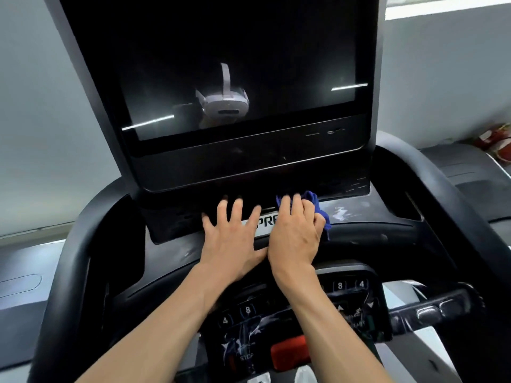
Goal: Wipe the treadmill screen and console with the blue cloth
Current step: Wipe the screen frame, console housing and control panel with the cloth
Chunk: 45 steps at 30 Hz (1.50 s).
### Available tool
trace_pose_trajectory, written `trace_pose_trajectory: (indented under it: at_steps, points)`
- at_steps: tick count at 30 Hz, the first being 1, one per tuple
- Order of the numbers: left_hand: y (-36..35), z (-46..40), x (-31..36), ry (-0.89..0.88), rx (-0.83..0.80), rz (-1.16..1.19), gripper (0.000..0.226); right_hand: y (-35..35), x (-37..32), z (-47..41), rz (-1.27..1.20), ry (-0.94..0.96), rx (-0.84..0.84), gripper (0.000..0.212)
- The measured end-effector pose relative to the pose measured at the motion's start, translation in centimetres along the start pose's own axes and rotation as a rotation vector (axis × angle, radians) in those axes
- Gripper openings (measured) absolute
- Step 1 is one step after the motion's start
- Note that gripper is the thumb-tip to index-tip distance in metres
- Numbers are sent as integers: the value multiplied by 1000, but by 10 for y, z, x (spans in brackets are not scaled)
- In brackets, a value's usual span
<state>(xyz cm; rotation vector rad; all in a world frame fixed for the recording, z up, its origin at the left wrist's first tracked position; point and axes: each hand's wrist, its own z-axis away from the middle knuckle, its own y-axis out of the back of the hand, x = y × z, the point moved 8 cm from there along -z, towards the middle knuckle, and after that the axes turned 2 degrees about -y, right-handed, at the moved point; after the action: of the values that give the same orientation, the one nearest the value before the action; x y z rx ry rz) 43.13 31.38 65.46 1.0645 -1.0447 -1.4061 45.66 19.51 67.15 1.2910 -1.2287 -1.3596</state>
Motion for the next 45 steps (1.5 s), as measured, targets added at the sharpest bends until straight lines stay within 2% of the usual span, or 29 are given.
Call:
trace_pose_trajectory:
  at_steps: [3,6,8,13,18,21,25,28,33,38,42,43,45]
  points:
    - [-2,2,-1,11,-11,4,94,1,-2,3,38,3,-56,53]
    - [0,4,0,21,-1,53,101,8,36,-22,89,-209,-86,52]
    - [0,3,0,27,-16,72,102,11,46,-33,114,-278,-115,45]
    - [-3,1,-1,29,-38,42,83,15,-15,-2,70,-80,-179,43]
    - [1,0,-1,37,-62,10,94,8,12,-37,142,-186,-228,37]
    - [-3,1,-2,38,-42,8,84,3,-11,-15,46,-132,-291,44]
    - [-3,-1,-2,38,-30,28,83,12,-11,-12,-127,-127,-165,50]
    - [-2,-2,-1,40,-60,-7,87,7,-1,-32,-155,-156,-189,60]
    - [4,-3,1,38,-76,6,87,5,4,-37,-219,-265,-167,57]
    - [7,0,-1,48,-44,19,87,-3,1,-22,-161,-46,-122,53]
    - [9,2,-2,73,-110,21,102,-6,37,-50,-185,-254,-93,55]
    - [14,2,-4,56,-99,-1,101,-4,36,-50,-210,-269,-89,55]
    - [33,-2,-6,-48,36,-102,84,-3,21,-38,-265,-220,-101,55]
